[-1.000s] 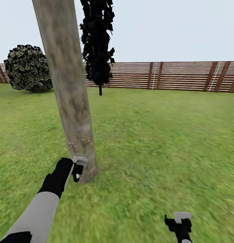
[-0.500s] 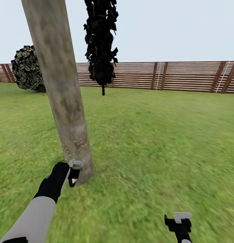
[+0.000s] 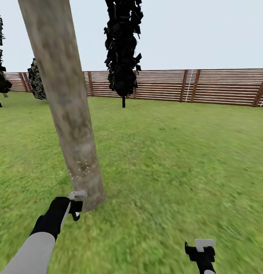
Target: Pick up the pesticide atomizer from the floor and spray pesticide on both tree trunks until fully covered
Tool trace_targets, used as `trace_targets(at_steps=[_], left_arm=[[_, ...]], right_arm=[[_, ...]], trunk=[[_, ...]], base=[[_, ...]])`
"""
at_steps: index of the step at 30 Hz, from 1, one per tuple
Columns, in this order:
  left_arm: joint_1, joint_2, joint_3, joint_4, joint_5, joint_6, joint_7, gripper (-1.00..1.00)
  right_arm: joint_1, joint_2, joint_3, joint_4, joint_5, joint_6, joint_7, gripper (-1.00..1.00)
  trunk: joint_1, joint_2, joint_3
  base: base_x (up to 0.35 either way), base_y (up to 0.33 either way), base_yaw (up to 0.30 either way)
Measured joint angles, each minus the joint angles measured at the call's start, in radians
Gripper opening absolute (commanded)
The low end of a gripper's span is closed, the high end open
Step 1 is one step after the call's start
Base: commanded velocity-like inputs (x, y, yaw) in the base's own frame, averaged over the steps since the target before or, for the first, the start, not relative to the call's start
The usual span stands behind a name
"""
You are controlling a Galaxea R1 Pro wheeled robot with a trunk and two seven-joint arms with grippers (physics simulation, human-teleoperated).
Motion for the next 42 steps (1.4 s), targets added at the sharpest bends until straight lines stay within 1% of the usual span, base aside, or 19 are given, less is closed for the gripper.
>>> trace_targets(at_steps=[1,2,4,7,15,17,22,34,42], left_arm=[[0.001,-0.006,0.001,0.012,0.001,-0.005,0.000,-1.00],[0.001,-0.020,0.000,0.028,0.002,-0.010,0.000,-1.00],[0.002,-0.040,-0.006,0.038,-0.006,-0.014,0.012,-1.00],[0.002,-0.048,-0.008,0.036,-0.012,-0.016,0.035,-1.00],[0.002,-0.038,0.006,0.027,-0.015,-0.014,0.043,-1.00],[0.002,-0.037,0.006,0.027,-0.015,-0.013,0.043,-1.00],[0.002,-0.025,0.011,0.026,-0.014,-0.013,0.043,-1.00],[0.002,-0.033,0.012,0.027,-0.009,-0.012,0.043,-1.00],[0.002,-0.036,0.011,0.027,-0.006,-0.013,0.043,-1.00]], right_arm=[[0.000,0.000,0.000,0.000,0.000,0.000,0.000,1.00],[0.000,0.000,0.000,0.000,0.000,0.000,0.000,1.00],[0.000,0.000,0.000,0.000,0.000,0.000,-0.001,1.00],[0.000,0.000,0.000,0.000,0.000,0.000,0.000,1.00],[0.000,0.000,0.000,0.000,0.000,0.000,0.000,1.00],[0.000,0.000,0.000,0.000,0.000,0.000,0.000,1.00],[0.000,0.000,0.000,0.000,0.000,0.000,-0.001,1.00],[0.000,0.000,0.000,0.000,0.000,0.000,0.000,1.00],[0.000,-0.001,0.000,0.000,0.001,0.000,0.000,1.00]], trunk=[[0.000,0.000,0.000],[0.000,0.000,0.000],[0.000,0.000,0.000],[0.000,0.000,0.000],[0.000,0.000,0.000],[0.000,0.000,0.000],[0.000,0.000,0.000],[0.000,0.000,0.000],[0.000,0.000,0.000]], base=[[0.175,-0.260,0.055],[0.166,-0.260,0.121],[0.099,-0.268,0.216],[0.020,-0.279,0.264],[-0.007,-0.283,0.276],[0.080,-0.283,0.277],[0.140,-0.284,0.277],[0.040,-0.296,0.275],[0.097,-0.318,0.045]])
